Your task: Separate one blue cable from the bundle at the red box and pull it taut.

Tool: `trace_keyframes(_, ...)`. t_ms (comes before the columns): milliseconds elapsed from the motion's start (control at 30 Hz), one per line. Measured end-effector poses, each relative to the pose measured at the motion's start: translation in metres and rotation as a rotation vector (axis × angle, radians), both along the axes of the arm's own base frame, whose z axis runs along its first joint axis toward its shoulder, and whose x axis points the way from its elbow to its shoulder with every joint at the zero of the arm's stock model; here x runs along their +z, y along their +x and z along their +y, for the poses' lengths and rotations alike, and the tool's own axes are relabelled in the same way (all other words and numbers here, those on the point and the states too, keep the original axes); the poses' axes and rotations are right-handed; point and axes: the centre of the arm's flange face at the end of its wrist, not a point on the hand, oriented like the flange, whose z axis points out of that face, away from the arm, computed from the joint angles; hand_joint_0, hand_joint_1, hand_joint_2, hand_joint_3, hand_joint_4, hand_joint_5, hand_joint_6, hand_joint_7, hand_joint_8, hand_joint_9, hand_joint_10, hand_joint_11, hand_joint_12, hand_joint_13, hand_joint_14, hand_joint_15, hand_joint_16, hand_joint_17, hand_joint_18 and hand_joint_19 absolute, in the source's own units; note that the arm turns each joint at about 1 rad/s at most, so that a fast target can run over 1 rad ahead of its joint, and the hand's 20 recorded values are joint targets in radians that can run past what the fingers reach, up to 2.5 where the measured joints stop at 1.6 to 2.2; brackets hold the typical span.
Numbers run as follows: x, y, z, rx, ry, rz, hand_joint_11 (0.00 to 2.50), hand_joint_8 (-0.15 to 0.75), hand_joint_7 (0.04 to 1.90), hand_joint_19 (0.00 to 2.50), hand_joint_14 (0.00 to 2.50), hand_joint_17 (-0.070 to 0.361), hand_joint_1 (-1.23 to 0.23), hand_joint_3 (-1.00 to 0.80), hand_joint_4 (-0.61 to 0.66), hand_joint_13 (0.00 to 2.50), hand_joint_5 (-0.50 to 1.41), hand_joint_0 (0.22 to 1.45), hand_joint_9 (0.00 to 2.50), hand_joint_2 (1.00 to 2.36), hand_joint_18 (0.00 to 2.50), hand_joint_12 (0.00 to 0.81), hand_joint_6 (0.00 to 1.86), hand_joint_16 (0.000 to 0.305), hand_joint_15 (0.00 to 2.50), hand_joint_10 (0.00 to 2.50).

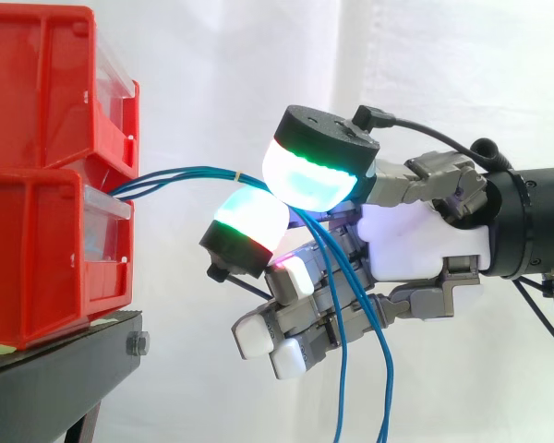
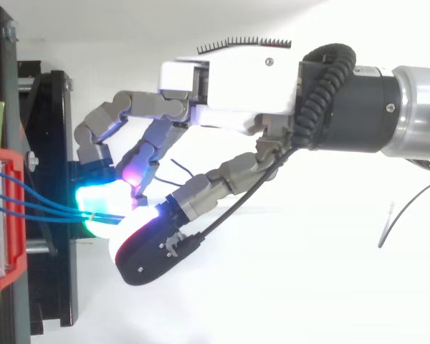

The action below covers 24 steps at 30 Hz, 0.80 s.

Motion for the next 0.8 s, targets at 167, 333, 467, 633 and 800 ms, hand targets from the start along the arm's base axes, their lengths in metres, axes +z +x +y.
trace_keyframes(167,-0.0001,0.0001,0.0006,0.0,0.004,-0.001,0.78,0.325,1.16,0.53,0.02,0.061,-0.96,-0.5,-0.11,0.81,-0.17,0.82,1.01,1.0,0.62,0.296,0.89,0.027,0.45,0.02)
trace_keyframes(333,-0.0001,0.0002,0.0011,0.002,0.006,0.0,0.82,0.328,1.21,0.5,0.02,0.068,-0.99,-0.5,-0.09,0.88,-0.15,0.79,1.11,1.0,0.71,0.316,0.89,0.03,0.45,0.02)
trace_keyframes(467,-0.0001,0.0,-0.0002,0.0,0.008,0.0,0.82,0.338,1.23,0.53,0.02,0.068,-0.94,-0.5,-0.03,0.89,-0.14,0.71,1.14,1.0,0.71,0.321,0.88,0.03,0.45,0.02)
trace_keyframes(633,-0.0009,-0.0008,-0.0009,-0.001,0.017,0.007,0.76,0.335,1.19,0.53,0.02,0.067,-0.79,-0.5,0.0,0.89,-0.13,0.65,1.12,1.0,0.68,0.319,0.86,0.03,0.45,0.02)
trace_keyframes(800,-0.0013,-0.0013,-0.0011,-0.001,0.027,0.011,0.76,0.333,1.19,0.56,0.02,0.066,-0.64,-0.5,0.05,0.86,-0.11,0.59,1.11,1.0,0.64,0.316,0.76,0.029,0.46,0.02)
